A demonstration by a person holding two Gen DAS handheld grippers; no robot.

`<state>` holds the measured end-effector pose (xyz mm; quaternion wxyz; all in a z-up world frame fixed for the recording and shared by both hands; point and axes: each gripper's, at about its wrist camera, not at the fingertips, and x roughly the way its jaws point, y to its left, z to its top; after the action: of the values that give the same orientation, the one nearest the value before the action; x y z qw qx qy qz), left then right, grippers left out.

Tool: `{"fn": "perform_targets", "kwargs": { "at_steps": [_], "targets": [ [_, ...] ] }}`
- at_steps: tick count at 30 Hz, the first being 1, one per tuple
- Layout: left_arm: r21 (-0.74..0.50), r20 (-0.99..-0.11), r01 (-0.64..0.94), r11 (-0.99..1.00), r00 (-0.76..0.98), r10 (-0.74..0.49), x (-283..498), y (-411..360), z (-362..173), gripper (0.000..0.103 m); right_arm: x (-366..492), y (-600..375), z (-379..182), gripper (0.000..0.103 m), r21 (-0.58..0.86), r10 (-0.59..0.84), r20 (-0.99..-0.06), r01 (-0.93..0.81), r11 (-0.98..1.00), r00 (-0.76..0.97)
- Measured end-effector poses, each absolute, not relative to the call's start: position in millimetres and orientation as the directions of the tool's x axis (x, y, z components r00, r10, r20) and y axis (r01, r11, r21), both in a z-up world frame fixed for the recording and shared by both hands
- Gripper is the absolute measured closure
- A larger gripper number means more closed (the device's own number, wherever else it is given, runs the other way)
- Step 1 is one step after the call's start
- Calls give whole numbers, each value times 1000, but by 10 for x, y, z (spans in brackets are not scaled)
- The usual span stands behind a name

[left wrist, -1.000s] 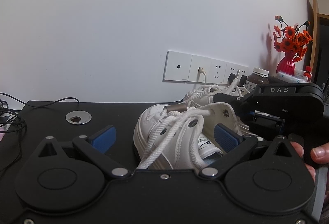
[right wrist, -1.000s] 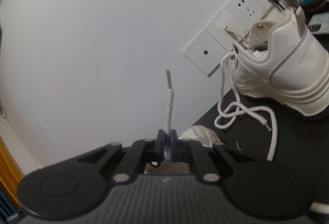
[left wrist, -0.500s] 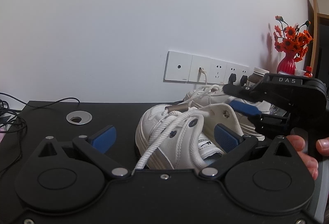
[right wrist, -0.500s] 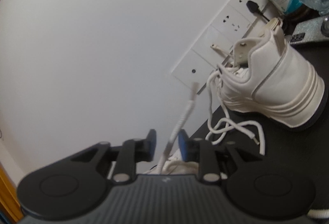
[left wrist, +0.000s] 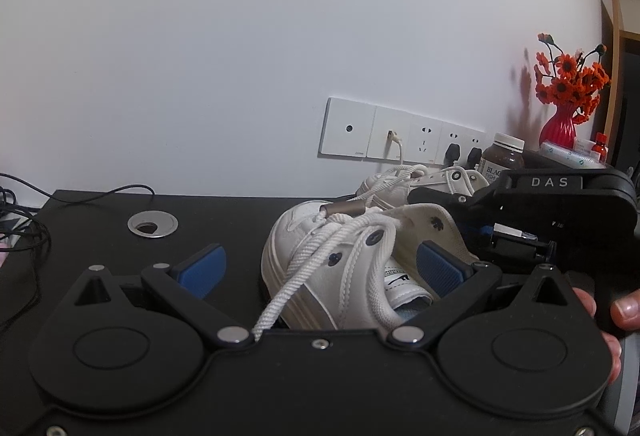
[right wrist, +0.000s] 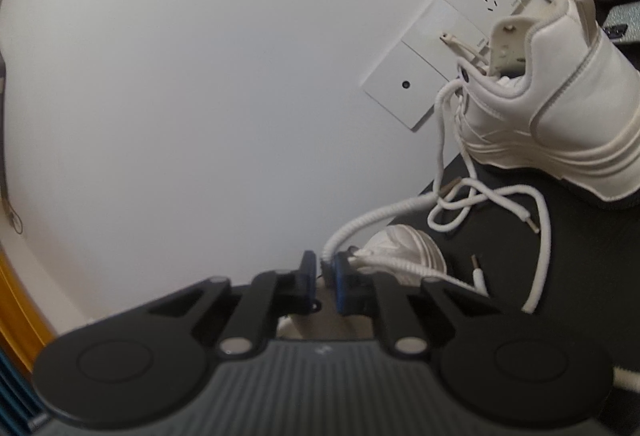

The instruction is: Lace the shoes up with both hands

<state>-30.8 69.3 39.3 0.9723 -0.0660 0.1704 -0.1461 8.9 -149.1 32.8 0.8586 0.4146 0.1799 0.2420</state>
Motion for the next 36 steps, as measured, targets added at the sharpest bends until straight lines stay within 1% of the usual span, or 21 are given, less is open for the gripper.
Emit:
{"fn": "perform_targets", "kwargs": {
  "at_steps": [12, 16, 18, 20, 21, 25, 26, 27, 29, 32, 34, 35, 36],
  "targets": [
    [-175, -312, 262, 949, 899, -306, -306, 695, 398, 0, 21, -1511, 376, 98, 753, 490, -100, -256, 606, 866],
    [-176, -312, 262, 949, 899, -306, -306, 695, 399, 0, -14, -1556, 396, 98, 740, 414, -72, -230, 633, 907],
    [-176, -312, 261, 949, 900, -305, -306, 695, 398, 0, -26, -1604, 402, 98, 747, 378, -60, -209, 631, 924],
    [-177, -312, 261, 949, 900, -305, -306, 697, 397, 0, -8, -1643, 392, 98, 770, 387, -63, -202, 605, 920],
    [-178, -312, 261, 949, 900, -306, -307, 699, 395, 0, 12, -1650, 383, 94, 782, 406, -70, -202, 589, 911],
    [-179, -311, 261, 949, 900, -306, -310, 694, 394, 0, 48, -1631, 372, 92, 797, 452, -84, -212, 565, 888],
    [-179, -311, 262, 948, 899, -307, -309, 694, 393, 0, 52, -1620, 373, 90, 795, 460, -85, -218, 566, 884],
    [-180, -311, 262, 948, 899, -307, -309, 693, 391, 0, 53, -1603, 373, 82, 794, 468, -89, -221, 566, 879],
    [-180, -311, 262, 948, 900, -307, -309, 691, 389, 0, 58, -1572, 362, 74, 795, 484, -102, -221, 565, 869],
    [-180, -311, 262, 948, 899, -308, -309, 691, 384, 0, 90, -1524, 340, 74, 797, 529, -117, -239, 555, 841],
    [-181, -311, 262, 948, 899, -308, -307, 691, 383, 0, 94, -1489, 337, 77, 795, 555, -118, -256, 550, 824],
    [-181, -311, 262, 948, 899, -308, -306, 690, 383, 0, 93, -1474, 340, 82, 792, 563, -116, -266, 550, 819],
    [-180, -310, 262, 948, 899, -308, -307, 690, 383, 0, 79, -1466, 347, 90, 784, 560, -111, -274, 557, 821]
  ]
}}
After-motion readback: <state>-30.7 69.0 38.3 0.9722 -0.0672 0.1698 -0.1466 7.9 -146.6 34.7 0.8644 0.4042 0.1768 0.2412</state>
